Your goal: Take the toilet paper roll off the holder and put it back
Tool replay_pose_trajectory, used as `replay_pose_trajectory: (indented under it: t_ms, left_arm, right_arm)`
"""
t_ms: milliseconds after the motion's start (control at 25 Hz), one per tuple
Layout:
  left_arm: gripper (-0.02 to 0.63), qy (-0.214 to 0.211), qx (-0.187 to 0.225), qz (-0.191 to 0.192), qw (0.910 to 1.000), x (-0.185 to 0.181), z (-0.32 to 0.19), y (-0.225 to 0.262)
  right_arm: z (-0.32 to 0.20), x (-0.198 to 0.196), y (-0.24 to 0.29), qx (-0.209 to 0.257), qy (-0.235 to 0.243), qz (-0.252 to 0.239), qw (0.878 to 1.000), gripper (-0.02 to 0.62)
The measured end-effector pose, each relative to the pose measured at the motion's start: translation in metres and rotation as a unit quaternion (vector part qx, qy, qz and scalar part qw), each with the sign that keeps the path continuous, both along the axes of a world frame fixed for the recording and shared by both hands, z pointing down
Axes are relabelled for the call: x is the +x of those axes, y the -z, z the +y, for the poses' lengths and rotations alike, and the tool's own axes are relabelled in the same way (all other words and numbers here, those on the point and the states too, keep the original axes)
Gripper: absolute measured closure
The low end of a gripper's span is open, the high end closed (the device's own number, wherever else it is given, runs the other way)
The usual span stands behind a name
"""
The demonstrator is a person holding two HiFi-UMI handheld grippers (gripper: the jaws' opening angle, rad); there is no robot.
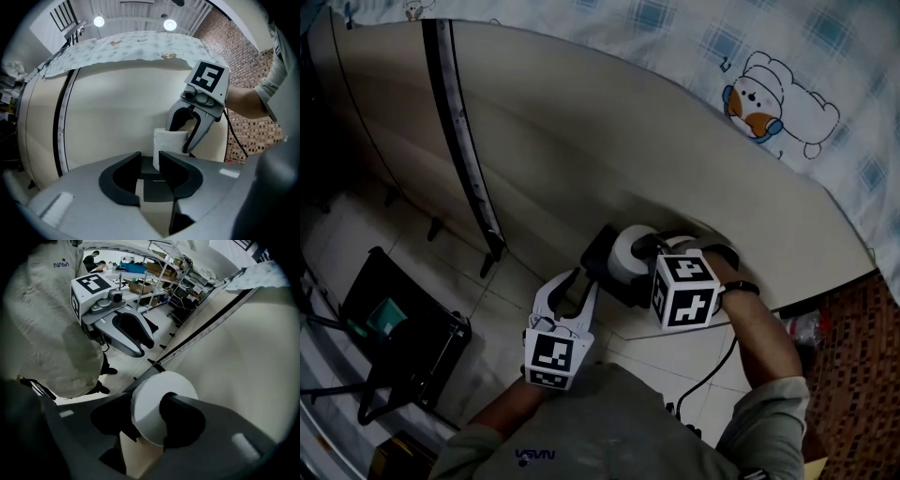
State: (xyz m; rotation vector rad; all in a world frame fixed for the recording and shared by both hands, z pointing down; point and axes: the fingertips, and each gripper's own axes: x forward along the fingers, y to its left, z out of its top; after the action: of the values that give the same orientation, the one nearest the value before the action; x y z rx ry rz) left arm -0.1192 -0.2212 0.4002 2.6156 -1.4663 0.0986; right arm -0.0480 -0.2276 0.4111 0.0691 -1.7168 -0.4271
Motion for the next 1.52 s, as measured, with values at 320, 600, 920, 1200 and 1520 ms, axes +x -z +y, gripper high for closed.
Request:
replay_pose_trajectory:
  t_ms: [320,600,920,1200,1520]
  left_arm:
    - [0.512,-0.003,0.002,-0.002,1.0,0.003,0.003,0.0]
    - [0.552,-0.027,0.005,0.001,0.9996,0.018,0.008,-0.002]
    - [0.588,-0.059,0.003,-0.009,0.9982,0.043,0.018,-0.007]
    - [0.598,-0.076,0.002,-0.017,0.9969,0.06,0.027,-0.013]
    - [0.598,-0.072,-0.002,-0.026,0.9971,0.068,0.034,-0.02]
  right_arm:
    - [0.003,0.003,0.012,0.021,-0.029,-0.078,0.996,0.408]
    - [0.013,0.028,0.053,0.028,-0.168,-0.304,0.937,0.41]
    - [0.045,0.085,0.076,0.015,-0.326,-0.548,0.77,0.411]
    - [0.074,0.136,0.061,-0.034,-0.421,-0.669,0.612,0.414]
    - [0.094,0.152,0.017,-0.096,-0.463,-0.711,0.52,0.417]
